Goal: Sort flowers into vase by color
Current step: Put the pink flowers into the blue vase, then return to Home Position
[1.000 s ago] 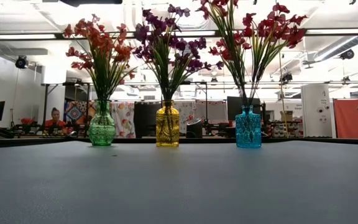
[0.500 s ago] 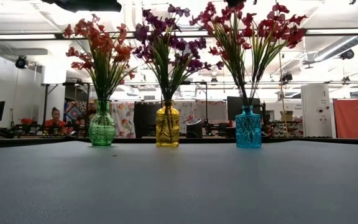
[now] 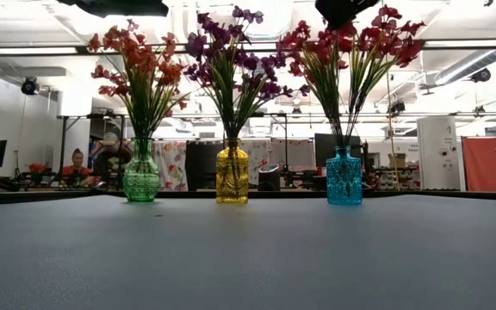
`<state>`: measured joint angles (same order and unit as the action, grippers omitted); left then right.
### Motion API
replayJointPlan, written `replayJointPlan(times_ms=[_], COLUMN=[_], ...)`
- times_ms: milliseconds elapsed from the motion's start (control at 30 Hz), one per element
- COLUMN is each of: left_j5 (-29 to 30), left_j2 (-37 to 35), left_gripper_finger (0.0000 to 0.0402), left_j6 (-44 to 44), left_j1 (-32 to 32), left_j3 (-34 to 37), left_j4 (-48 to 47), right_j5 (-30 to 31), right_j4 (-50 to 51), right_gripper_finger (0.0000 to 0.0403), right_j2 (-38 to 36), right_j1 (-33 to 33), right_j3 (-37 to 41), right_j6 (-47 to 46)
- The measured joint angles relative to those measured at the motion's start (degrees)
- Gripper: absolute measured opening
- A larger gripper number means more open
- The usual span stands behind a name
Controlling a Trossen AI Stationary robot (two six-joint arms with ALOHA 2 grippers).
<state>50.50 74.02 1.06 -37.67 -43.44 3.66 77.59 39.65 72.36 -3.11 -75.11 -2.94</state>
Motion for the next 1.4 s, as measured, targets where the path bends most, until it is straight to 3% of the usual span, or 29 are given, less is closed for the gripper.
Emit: replayJointPlan(times_ms=[467,700,867,1133,1400], left_j5=[0.00,0.00,0.00,0.00,0.00], left_j2=[0.04,0.04,0.04,0.04,0.04], left_gripper_finger=[0.0181,0.0181,0.0181,0.0181,0.0181], left_j6=[2.54,2.57,2.71,3.13,3.13], left_j1=[0.00,0.00,0.00,0.00,0.00], left_j3=[0.04,0.04,0.04,0.04,0.04], left_j4=[-2.19,-2.77,-3.32,-3.76,-3.78], right_j5=[-0.04,-0.20,-4.51,-5.72,-7.77], right_j4=[1.00,3.71,7.56,16.76,17.54], right_gripper_finger=[0.0332,0.0336,0.0343,0.0354,0.0354], right_j2=[0.02,0.02,0.02,0.02,0.01], right_j1=[0.00,-0.02,0.00,0.00,-0.02], right_j3=[-2.13,-3.65,-4.01,-4.00,-4.00], right_j6=[4.80,7.79,5.25,4.19,4.87])
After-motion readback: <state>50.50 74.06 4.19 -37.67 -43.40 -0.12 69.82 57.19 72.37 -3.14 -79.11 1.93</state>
